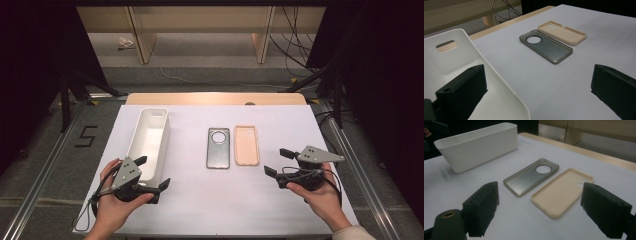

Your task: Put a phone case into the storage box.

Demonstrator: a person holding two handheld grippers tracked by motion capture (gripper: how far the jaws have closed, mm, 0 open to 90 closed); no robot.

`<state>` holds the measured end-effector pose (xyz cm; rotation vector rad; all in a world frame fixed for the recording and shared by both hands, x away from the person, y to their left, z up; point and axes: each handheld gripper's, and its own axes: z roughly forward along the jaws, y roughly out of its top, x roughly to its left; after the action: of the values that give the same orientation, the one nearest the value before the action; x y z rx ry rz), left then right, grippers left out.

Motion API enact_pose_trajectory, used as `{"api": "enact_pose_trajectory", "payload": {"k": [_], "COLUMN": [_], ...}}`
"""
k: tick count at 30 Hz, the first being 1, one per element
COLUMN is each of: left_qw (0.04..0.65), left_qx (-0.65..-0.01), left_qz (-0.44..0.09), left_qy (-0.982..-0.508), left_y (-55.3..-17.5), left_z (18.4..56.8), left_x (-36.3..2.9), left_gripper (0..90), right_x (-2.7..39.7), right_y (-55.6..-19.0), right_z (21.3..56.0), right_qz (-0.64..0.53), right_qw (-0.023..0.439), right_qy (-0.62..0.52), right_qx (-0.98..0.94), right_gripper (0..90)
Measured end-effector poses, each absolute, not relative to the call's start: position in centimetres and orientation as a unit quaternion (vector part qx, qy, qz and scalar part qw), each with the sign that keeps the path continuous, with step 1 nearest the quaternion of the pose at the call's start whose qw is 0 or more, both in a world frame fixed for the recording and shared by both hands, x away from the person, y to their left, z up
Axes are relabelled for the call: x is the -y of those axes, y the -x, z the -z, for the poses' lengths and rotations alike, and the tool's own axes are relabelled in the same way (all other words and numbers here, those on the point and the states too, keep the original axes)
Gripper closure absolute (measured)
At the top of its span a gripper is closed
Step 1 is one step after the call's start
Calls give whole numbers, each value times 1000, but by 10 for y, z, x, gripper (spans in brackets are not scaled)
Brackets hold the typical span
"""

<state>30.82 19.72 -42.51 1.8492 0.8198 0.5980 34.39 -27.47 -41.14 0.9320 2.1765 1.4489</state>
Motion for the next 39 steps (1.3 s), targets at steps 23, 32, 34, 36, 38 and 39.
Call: {"api": "enact_pose_trajectory", "payload": {"k": [23,32,34,36,38,39], "left_qw": [500,497,497,498,497,497], "left_qx": [-336,-336,-336,-335,-334,-334], "left_qz": [-240,-241,-241,-240,-239,-239], "left_qy": [-762,-763,-763,-763,-764,-764], "left_y": [-307,-307,-308,-308,-308,-308], "left_z": [425,425,425,426,426,425], "left_x": [-196,-196,-195,-195,-195,-195], "left_gripper": [0,4,4,6,7,9], "right_x": [261,250,246,243,232,228], "right_y": [-350,-358,-360,-362,-367,-370], "right_z": [416,417,417,417,417,417], "right_qz": [-494,-473,-461,-455,-434,-427], "right_qw": [175,181,183,184,187,188], "right_qy": [-316,-294,-284,-278,-257,-249], "right_qx": [-791,-811,-821,-826,-843,-848], "right_gripper": [163,168,169,171,185,186]}}
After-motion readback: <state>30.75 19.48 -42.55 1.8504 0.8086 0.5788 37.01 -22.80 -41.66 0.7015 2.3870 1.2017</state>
